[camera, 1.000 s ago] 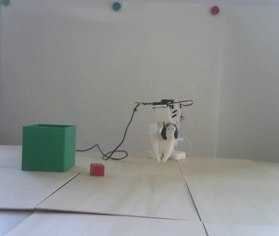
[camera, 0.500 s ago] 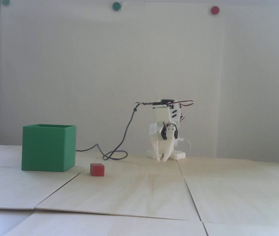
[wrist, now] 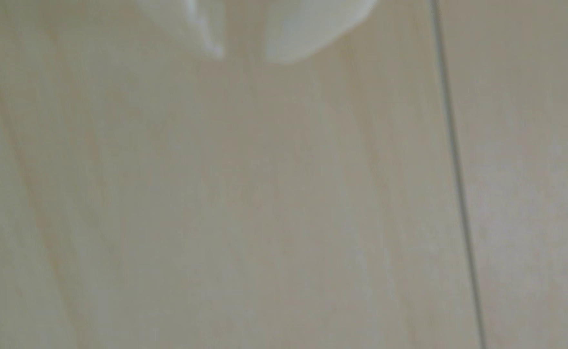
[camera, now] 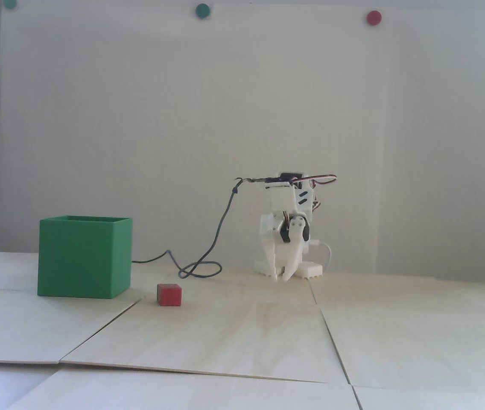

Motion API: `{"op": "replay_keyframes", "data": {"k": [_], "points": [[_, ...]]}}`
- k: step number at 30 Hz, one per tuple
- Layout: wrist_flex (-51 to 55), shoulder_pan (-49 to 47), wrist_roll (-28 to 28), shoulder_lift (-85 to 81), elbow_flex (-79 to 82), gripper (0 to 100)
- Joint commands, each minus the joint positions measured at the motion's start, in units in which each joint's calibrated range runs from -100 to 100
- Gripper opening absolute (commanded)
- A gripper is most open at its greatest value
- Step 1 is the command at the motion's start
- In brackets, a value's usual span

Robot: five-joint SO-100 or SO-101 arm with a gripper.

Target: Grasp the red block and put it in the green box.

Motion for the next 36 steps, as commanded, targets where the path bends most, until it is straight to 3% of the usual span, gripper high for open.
{"op": "replay_keyframes", "data": {"k": [1,6,13,19,25,36], "points": [[-0.38,-0.08,0.1,0.08,1.08,2],[7.89,-3.53,0.46,0.16,0.82,2],[-4.93,-4.26,0.1,4.66,-5.84,3],[-6.11,-2.89,0.04,24.64,-27.22,14],[-6.78,2.34,-0.01,44.77,-46.74,15],[-6.11,14.96,-0.01,70.19,-65.2,15]]}}
